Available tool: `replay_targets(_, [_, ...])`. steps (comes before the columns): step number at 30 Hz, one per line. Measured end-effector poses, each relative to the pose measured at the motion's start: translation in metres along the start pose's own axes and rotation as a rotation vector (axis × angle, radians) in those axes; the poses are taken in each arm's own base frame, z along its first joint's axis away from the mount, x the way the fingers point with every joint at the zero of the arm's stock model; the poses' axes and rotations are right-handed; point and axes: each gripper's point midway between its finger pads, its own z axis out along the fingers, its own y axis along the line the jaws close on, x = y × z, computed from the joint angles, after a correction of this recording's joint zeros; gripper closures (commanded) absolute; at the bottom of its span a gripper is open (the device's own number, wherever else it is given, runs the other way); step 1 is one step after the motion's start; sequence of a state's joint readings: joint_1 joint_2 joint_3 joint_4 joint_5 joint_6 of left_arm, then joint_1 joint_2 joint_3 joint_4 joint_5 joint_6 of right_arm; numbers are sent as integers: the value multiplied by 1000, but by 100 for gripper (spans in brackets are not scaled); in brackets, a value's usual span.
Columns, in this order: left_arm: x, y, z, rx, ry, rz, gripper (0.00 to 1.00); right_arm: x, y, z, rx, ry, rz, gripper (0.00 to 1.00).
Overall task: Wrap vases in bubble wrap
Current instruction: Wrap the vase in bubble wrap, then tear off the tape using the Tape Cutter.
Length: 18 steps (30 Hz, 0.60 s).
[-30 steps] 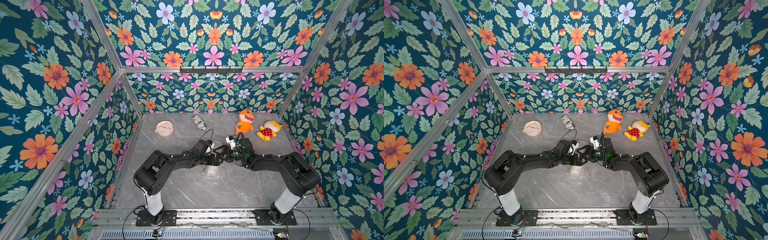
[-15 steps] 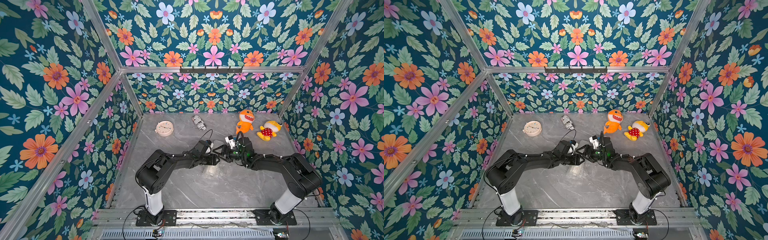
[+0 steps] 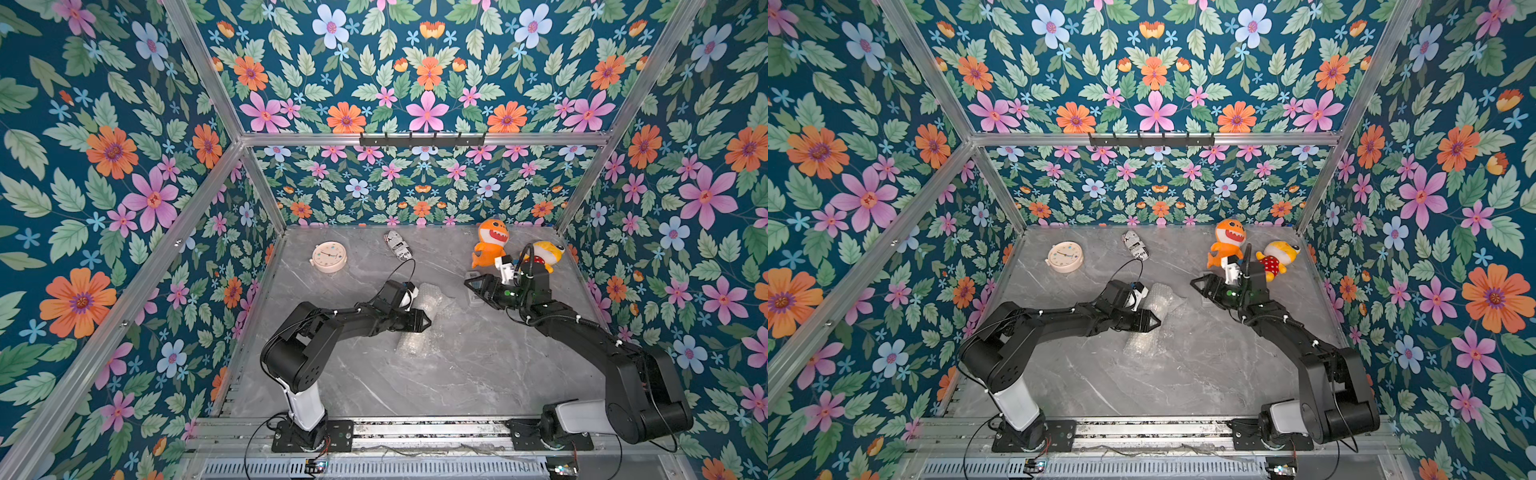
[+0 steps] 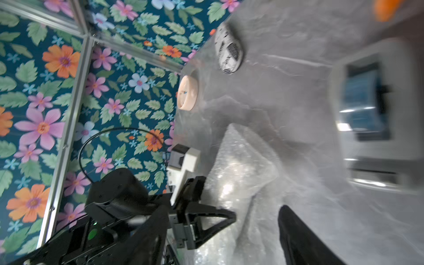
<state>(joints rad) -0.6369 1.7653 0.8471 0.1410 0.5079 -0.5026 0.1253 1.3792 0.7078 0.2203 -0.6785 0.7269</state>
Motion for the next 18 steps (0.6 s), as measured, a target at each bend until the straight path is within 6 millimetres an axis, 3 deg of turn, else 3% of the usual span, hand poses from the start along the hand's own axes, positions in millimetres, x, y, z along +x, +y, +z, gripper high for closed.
replay_targets(3, [-1,3,-4,47,13,-7,77,-13,-38,-10,62,-35,64,46])
replay_targets(5, [-2,5,-5,74,23,-6,77,-15,-51,-9,82,-33,78,53])
replay_targets(13, [-6,19,-16,98,17,-27,79,-12,-81,11,109,39,44,52])
replay_targets(18, [-5,17,-14,121,15,-21,79,-23,-84,22,96,43,-18,51])
